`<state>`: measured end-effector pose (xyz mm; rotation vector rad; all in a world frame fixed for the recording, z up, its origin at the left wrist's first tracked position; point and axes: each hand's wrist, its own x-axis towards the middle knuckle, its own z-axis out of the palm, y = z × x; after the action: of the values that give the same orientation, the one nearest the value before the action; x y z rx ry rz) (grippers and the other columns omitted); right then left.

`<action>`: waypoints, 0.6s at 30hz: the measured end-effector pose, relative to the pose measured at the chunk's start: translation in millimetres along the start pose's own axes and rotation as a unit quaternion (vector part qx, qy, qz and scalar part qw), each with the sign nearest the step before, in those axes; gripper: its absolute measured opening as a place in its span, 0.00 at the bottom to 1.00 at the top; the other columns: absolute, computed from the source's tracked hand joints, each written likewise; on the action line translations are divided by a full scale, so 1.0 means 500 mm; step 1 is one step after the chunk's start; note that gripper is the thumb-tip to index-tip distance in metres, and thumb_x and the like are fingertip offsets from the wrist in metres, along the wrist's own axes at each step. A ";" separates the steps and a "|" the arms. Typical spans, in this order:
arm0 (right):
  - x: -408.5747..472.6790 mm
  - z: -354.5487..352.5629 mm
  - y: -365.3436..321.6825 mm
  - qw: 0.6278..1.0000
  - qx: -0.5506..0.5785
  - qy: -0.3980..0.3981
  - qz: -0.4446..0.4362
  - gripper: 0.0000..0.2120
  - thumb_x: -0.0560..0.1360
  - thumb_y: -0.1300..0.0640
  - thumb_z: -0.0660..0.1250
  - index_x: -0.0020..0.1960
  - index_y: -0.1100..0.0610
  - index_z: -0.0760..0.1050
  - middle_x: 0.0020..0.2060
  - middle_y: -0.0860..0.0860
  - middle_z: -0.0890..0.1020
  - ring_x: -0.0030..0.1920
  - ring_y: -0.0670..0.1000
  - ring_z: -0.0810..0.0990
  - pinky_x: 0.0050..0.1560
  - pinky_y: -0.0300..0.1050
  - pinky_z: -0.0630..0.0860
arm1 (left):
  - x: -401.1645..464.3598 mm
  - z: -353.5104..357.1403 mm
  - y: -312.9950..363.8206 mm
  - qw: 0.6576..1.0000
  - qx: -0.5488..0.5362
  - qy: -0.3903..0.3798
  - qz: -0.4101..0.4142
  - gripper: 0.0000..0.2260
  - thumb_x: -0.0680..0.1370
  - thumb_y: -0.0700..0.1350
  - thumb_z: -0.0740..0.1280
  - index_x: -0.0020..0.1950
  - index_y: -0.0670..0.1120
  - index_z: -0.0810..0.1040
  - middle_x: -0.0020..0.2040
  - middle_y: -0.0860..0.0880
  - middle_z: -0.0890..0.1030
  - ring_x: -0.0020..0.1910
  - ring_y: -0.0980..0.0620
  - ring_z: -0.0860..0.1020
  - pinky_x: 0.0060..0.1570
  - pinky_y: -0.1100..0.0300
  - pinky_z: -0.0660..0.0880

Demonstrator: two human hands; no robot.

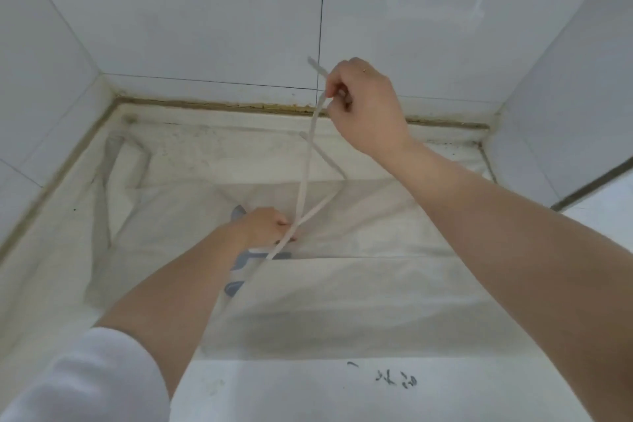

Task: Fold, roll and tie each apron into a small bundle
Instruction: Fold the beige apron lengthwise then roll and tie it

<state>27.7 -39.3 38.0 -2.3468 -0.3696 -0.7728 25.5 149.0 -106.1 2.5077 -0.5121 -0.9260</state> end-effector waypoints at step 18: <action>-0.313 -0.005 0.260 0.782 -0.326 -0.476 0.234 0.16 0.76 0.61 0.57 0.62 0.62 0.73 0.59 0.58 0.73 0.61 0.59 0.74 0.61 0.48 0.71 | -0.006 0.042 0.030 0.953 0.241 0.006 -0.180 0.16 0.82 0.40 0.56 0.70 0.42 0.68 0.70 0.44 0.70 0.69 0.46 0.68 0.67 0.54 0.61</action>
<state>-40.0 -149.6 -118.7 -3.1406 0.1404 0.7197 6.2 132.4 -111.3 3.1246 -0.3039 -1.0086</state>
